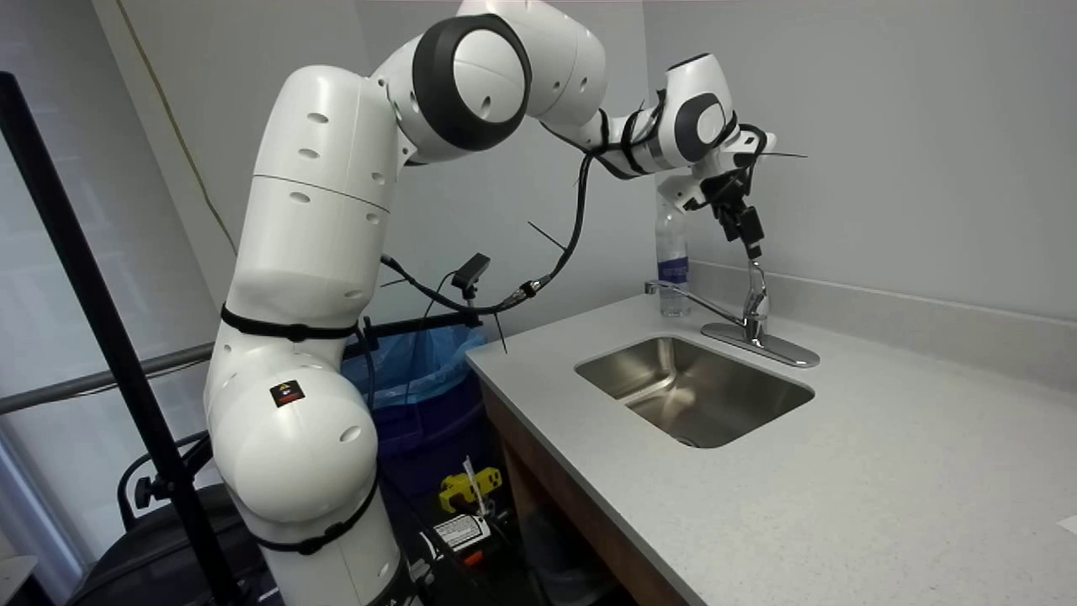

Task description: Close and open the faucet of the sink.

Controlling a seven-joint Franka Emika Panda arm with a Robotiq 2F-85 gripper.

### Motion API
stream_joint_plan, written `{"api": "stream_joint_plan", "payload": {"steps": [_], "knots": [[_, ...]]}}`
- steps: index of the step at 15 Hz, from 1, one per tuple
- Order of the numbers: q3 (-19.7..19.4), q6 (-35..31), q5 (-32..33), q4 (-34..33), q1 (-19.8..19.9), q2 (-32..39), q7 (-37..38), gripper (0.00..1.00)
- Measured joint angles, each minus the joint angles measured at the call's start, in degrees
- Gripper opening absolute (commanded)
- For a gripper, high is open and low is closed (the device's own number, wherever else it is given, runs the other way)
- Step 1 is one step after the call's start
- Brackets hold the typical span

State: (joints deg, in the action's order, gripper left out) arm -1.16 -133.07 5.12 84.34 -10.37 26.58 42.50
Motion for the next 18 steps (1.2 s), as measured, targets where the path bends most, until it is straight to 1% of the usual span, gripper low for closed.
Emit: {"api": "stream_joint_plan", "payload": {"steps": [8,18], "knots": [[0.00,6.86,0.00,-0.99,-0.11,0.00,0.00,1.00],[0.01,8.36,0.04,-1.71,-0.17,0.00,-0.05,1.00]]}}
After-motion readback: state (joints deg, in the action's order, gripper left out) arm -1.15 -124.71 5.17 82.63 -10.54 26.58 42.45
